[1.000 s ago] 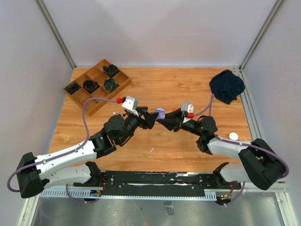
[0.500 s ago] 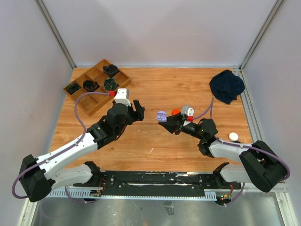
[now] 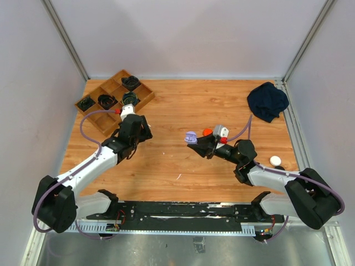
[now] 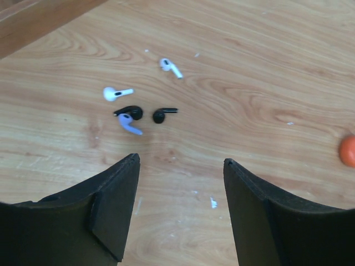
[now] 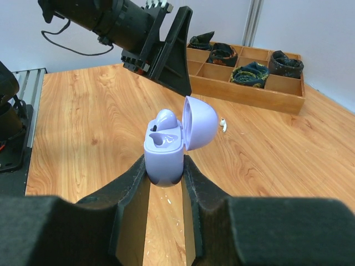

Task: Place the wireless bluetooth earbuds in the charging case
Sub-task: Pick up the earbud from the center of the board.

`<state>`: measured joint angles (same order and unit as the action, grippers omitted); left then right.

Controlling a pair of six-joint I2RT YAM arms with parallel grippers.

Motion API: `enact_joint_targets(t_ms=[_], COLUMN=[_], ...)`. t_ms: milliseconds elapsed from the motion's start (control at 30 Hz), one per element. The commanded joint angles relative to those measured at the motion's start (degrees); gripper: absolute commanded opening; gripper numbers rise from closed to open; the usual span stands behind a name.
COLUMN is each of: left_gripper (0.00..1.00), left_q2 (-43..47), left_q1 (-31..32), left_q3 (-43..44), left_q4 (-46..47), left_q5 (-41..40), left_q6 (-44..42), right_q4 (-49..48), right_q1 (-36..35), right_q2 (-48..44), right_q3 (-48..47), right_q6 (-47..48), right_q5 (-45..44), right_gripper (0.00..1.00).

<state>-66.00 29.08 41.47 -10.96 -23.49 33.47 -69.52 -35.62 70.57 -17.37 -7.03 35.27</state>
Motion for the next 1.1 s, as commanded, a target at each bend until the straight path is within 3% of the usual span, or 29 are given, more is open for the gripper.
enact_joint_targets(t_ms=[0,400,833,1067], left_gripper=[0.65,0.42,0.35,0.38], left_q2=[-1.7,-12.1,-22.6,-21.7], left_q1=[-3.3,-9.1,-11.4,-11.5], left_q3=[-2.1,-3.2,-0.8,-0.3], left_q4=[1.0,7.8,11.8,11.5], left_q5=[-0.2,1.2,2.2,4.0], left_q6=[1.7,0.9,-0.7,-0.2], right_q4=[-0.7,-0.3,0.2,0.3], right_q1=[1.5,1.5,1.5,1.5], right_q2=[-1.4,-1.2,-0.9,-0.7], right_q3=[0.1,0.2,0.1,-0.1], right_q6=[1.4,1.5,1.7,1.8], right_q5=[-0.6,-0.4,-0.4,-0.4], right_gripper=[0.16,0.16,0.16,0.16])
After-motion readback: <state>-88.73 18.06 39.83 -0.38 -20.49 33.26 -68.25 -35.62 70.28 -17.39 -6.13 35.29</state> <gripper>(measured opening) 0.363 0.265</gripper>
